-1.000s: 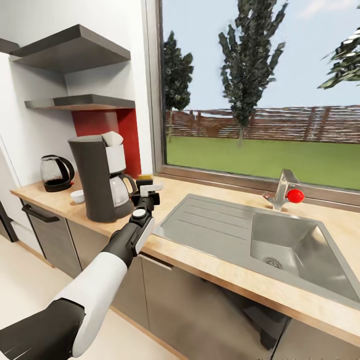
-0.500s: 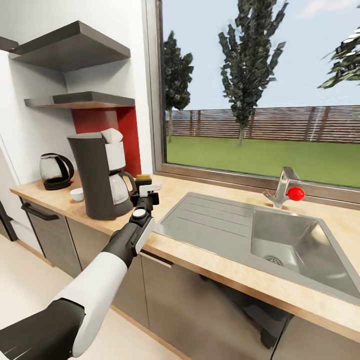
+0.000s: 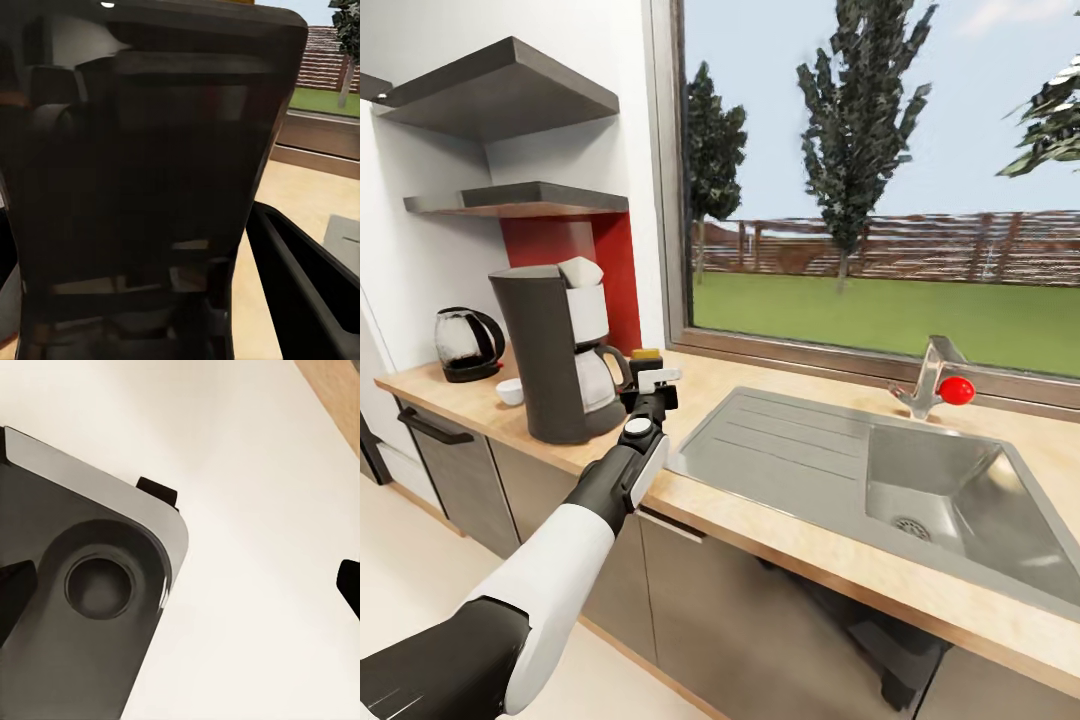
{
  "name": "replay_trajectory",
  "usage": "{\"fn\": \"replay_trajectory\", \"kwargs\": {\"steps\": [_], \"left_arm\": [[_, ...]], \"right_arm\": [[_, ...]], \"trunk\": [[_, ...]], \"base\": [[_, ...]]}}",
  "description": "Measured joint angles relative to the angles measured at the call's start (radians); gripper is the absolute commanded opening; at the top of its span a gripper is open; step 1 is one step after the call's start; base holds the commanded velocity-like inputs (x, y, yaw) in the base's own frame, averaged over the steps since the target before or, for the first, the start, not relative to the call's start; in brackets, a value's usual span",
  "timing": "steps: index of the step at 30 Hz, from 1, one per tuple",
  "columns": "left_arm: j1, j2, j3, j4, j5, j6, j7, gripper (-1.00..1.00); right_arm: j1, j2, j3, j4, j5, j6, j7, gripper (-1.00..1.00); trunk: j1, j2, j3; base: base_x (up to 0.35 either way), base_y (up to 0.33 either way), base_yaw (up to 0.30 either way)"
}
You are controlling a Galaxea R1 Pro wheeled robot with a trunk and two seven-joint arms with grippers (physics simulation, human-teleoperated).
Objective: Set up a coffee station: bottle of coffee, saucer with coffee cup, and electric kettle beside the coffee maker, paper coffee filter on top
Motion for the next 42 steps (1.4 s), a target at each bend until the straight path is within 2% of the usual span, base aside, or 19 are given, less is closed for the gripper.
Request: {"fn": "replay_trajectory", "kwargs": {"steps": [26, 42], "left_arm": [[0.000, 0.000, 0.003, -0.002, 0.000, 0.000, 0.000, -1.00], [0.000, 0.000, 0.005, 0.000, 0.001, 0.000, 0.000, -1.00]], "right_arm": [[0.000, 0.000, 0.000, 0.000, 0.000, 0.000, -0.001, 1.00], [0.000, 0.000, 0.000, 0.000, 0.000, 0.000, -0.001, 1.00]], "trunk": [[0.000, 0.000, 0.000], [0.000, 0.000, -0.021]], "base": [[0.030, 0.012, 0.000], [0.000, 0.000, 0.000]]}}
